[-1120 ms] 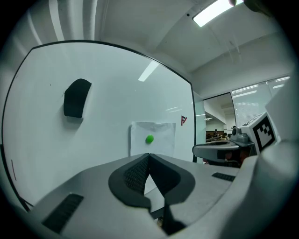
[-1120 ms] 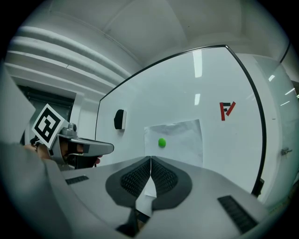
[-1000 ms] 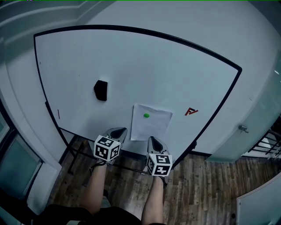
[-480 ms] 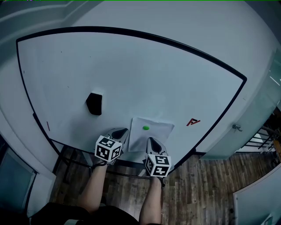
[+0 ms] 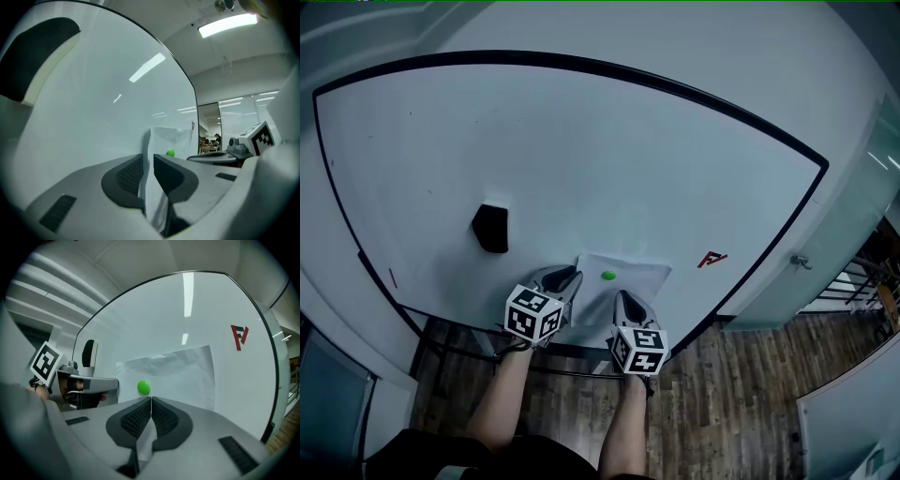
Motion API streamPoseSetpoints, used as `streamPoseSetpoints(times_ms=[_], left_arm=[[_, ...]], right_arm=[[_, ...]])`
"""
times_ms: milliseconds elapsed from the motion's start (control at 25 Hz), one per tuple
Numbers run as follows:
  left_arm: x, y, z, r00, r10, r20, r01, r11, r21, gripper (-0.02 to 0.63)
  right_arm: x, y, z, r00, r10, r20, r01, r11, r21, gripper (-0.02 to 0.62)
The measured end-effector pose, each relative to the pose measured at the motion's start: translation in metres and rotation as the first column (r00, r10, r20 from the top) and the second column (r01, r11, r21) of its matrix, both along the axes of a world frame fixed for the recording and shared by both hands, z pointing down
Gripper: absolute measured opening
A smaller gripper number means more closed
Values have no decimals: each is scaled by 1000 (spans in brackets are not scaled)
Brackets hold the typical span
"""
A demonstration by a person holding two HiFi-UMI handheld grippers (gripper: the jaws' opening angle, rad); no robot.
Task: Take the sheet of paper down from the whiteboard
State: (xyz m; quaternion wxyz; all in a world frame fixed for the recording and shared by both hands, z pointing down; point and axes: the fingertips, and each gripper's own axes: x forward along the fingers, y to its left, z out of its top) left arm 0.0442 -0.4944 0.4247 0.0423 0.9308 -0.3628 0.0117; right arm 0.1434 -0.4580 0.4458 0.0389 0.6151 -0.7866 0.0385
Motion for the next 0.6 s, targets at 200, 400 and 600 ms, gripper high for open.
streamPoseSetpoints(times_ms=[200,400,600], left_arm=[[9,-1,0,1000,28,14,-28,1000,4,52],[8,-5,0,1000,24,3,-24,1000,-3,31],[9,-6,-1,996,82,-39,-83,996,-22,21]], right_arm=[[1,-3,-1,1000,13,-1,-13,1000,3,25],[-1,-5,-4,1000,29,-3,-29,1000,12,26],[-4,-10,-11,998,53,29,-54,997,45,27]])
